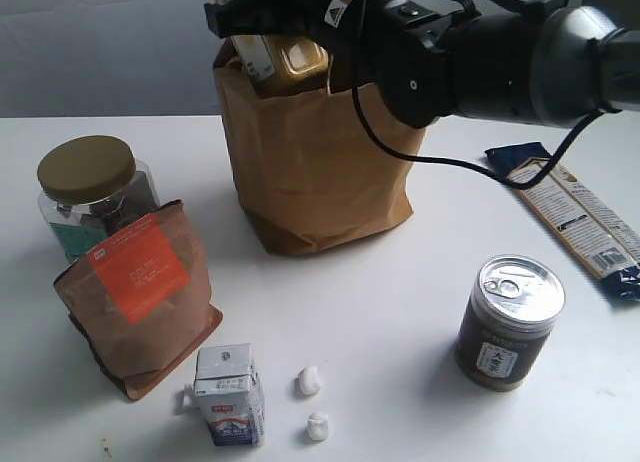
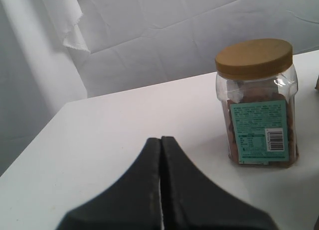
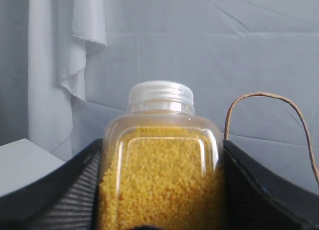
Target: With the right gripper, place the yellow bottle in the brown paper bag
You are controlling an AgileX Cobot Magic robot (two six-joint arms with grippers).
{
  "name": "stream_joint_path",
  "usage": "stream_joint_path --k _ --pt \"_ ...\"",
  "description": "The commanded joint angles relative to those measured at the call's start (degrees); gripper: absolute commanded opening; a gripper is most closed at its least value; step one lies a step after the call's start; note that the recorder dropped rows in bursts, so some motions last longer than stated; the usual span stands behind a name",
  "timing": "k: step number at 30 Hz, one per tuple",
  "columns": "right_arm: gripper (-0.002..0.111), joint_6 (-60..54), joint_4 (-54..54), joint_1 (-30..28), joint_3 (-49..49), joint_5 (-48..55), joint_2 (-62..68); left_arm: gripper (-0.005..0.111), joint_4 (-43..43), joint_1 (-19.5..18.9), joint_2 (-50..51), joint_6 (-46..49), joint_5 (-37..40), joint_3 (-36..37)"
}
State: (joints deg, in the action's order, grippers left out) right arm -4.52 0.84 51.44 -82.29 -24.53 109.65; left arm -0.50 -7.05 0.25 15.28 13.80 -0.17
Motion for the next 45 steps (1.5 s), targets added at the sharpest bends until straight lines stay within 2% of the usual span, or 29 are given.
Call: stream_joint_path --k 1,8,11,15,24,26,27,31,33,35,38,42,45 --pt "0.003 -1.46 -0.84 -0.03 -1.09 -1.32 -1.29 0.000 0.00 0.34 -0.25 -0.12 -0.51 0.17" --pt "0.058 -1.46 -0.19 -0.03 -1.09 -0.47 -1.29 0.000 0.00 0.34 -0.25 -0.12 -0.51 0.17" --pt "0.068 -1.46 -0.19 -0.03 -1.09 -0.47 -1.29 0.000 0.00 0.34 -0.25 -0.12 -0.51 0.17" --pt "0.068 -1.46 -0.19 -0.03 -1.09 -0.47 -1.29 0.000 0.00 0.34 -0.25 -0.12 -0.51 0.17" --pt "0.060 1.32 2.64 0.10 -1.09 0.25 -2.13 0.000 0.00 0.34 -0.25 -0.12 -0.51 0.17" --pt "0.053 4.52 2.64 0.60 -1.09 2.16 -3.87 0.000 0.00 0.34 -0.25 -0.12 -0.51 0.17" --pt "0.043 5.43 2.53 1.72 -1.09 4.22 -5.74 0.000 0.00 0.34 -0.25 -0.12 -0.51 0.17" --pt "0.026 5.43 2.26 4.65 -1.09 12.07 -9.86 0.000 0.00 0.34 -0.25 -0.12 -0.51 0.17" --pt "0.011 3.06 2.14 8.44 -1.09 20.82 -13.52 0.000 0.00 0.34 -0.25 -0.12 -0.51 0.17" --pt "0.000 0.52 2.14 11.38 0.85 23.75 -16.24 0.000 0.00 0.34 -0.25 -0.12 -0.51 0.17" --pt "0.000 0.38 2.14 13.99 7.76 23.61 -22.50 0.000 0.00 0.34 -0.25 -0.12 -0.51 0.17" --pt "0.000 0.63 6.80 14.16 23.60 20.51 -33.35 0.000 0.00 0.34 -0.25 -0.12 -0.51 0.17" --pt "0.000 0.63 6.95 14.16 30.08 19.19 -37.22 0.000 0.00 0.34 -0.25 -0.12 -0.51 0.17"
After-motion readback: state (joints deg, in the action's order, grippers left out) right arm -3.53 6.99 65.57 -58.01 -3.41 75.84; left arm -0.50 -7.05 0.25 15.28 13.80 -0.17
